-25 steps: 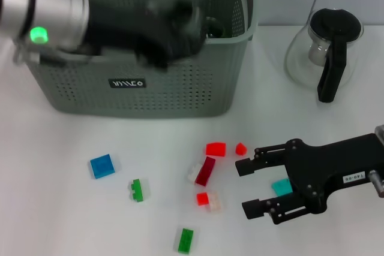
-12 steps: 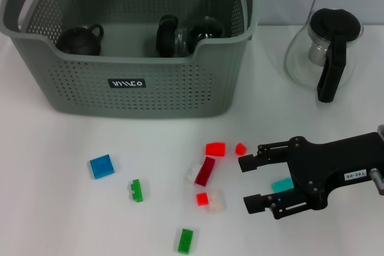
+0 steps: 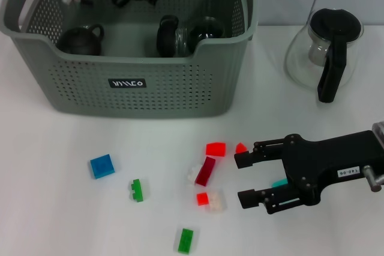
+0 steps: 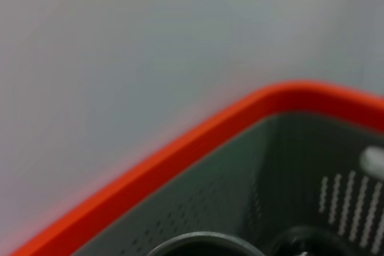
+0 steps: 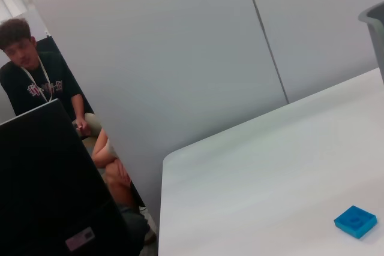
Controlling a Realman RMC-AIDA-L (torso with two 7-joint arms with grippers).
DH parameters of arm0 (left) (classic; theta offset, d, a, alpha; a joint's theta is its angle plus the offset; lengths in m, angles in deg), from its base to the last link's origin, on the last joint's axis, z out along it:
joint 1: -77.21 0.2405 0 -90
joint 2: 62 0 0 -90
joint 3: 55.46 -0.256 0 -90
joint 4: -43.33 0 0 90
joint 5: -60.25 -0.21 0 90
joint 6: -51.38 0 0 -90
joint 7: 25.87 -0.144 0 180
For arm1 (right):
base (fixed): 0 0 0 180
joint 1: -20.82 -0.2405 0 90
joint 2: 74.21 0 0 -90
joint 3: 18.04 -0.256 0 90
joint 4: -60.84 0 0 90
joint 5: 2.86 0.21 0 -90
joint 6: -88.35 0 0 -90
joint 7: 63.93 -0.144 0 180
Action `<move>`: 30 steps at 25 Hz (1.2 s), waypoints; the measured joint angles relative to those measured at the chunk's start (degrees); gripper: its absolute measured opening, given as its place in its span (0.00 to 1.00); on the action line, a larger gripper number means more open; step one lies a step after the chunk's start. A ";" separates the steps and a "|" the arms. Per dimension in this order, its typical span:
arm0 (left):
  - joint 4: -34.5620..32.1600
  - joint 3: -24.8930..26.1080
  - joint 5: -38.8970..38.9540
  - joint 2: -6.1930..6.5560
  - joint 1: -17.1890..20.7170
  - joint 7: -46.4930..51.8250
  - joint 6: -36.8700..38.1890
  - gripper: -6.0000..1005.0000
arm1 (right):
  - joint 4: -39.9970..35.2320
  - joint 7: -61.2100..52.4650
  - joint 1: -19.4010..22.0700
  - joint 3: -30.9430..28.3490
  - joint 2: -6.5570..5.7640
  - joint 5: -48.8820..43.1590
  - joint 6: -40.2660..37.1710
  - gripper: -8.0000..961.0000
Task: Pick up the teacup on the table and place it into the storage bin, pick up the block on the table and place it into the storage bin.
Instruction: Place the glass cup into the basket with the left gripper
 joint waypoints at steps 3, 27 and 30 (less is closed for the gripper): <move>1.87 -0.05 -4.75 -1.39 -0.06 1.51 -3.58 0.05 | 0.03 0.00 0.04 0.08 0.08 0.00 0.36 0.86; 6.99 -2.43 -7.83 -4.45 1.67 1.62 -10.22 0.08 | 0.21 0.68 0.09 0.53 0.38 -0.04 3.08 0.86; 6.66 -2.92 -7.83 -4.85 1.83 1.61 -10.50 0.08 | 0.21 0.68 0.13 0.53 0.40 -0.07 3.11 0.86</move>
